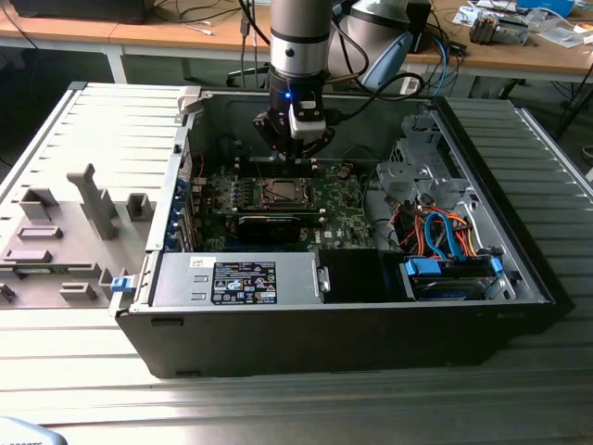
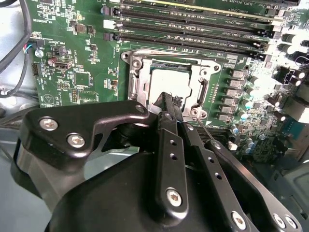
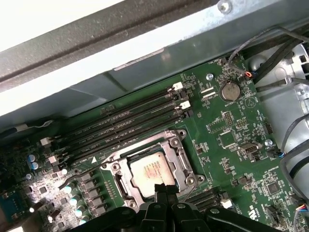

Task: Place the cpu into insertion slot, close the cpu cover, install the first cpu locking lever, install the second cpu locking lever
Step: 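Install the first cpu locking lever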

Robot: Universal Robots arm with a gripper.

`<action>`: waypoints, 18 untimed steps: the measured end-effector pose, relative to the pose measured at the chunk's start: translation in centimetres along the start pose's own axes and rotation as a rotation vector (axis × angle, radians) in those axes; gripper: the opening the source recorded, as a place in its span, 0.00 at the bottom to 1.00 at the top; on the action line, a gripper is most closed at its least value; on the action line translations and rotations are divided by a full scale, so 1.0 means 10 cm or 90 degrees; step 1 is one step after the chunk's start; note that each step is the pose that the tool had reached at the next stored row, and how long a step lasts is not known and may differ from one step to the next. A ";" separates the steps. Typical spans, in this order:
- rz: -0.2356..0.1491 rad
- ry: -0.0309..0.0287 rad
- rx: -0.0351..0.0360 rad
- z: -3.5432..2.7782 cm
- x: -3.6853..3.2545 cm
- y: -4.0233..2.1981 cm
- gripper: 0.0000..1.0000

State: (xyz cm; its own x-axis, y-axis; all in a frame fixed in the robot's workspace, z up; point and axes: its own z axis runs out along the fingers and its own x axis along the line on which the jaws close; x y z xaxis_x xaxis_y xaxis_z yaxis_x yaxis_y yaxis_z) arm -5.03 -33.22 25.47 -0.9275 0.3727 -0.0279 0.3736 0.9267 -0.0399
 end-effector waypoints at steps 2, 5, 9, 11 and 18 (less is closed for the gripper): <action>-0.003 -0.0001 0.0000 0.000 0.000 0.000 0.11; -0.007 -0.0003 -0.0002 0.000 0.000 0.000 0.11; -0.012 -0.0005 -0.0003 0.000 0.000 0.000 0.11; -0.014 -0.0005 -0.0004 0.000 0.000 0.000 0.11; -0.022 -0.0009 -0.0006 0.000 0.000 0.000 0.11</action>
State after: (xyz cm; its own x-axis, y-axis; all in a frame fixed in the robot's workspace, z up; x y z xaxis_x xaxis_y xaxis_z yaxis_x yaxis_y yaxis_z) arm -5.03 -33.22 25.47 -0.9400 0.3401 -0.0279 0.3410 0.9392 -0.0399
